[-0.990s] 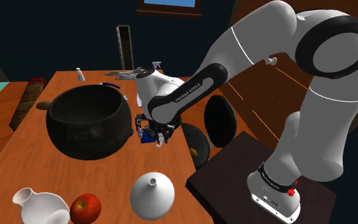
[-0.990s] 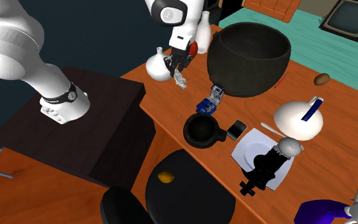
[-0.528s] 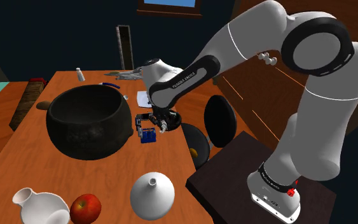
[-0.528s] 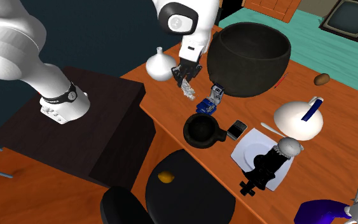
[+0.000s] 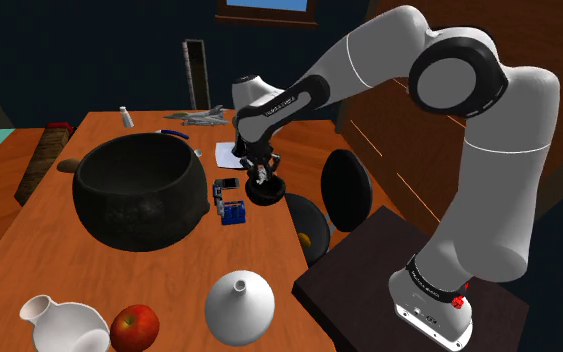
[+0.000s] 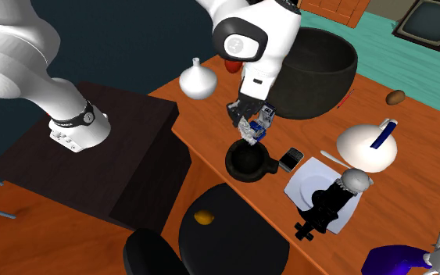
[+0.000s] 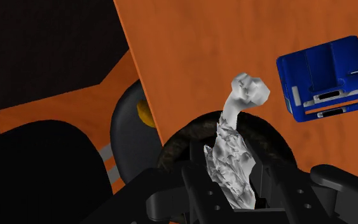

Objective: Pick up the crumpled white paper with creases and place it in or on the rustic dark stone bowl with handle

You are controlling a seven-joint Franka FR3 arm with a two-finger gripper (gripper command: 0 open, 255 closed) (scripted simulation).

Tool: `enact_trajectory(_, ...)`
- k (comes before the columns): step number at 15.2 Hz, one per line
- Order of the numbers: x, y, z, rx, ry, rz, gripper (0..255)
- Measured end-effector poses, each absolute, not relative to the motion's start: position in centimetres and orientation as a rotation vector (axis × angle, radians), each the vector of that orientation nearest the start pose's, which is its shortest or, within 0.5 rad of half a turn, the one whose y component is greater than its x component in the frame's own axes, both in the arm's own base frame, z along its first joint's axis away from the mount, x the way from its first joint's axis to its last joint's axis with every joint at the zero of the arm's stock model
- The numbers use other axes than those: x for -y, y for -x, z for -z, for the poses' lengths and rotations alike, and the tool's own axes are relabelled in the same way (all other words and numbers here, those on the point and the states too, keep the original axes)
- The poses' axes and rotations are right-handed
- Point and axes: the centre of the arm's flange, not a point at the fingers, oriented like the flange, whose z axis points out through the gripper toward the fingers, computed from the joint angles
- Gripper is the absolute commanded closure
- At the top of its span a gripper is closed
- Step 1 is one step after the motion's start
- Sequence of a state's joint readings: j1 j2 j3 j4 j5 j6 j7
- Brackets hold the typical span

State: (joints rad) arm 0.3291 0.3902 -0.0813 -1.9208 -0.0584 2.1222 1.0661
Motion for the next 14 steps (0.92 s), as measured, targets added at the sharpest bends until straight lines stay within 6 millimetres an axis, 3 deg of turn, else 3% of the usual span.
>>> enact_trajectory(6,-9.4,-63.4,-27.4,-1.260,3.065,-0.168,255)
enact_trajectory(14,-8.7,-63.8,-23.3,-1.258,3.067,-0.168,255)
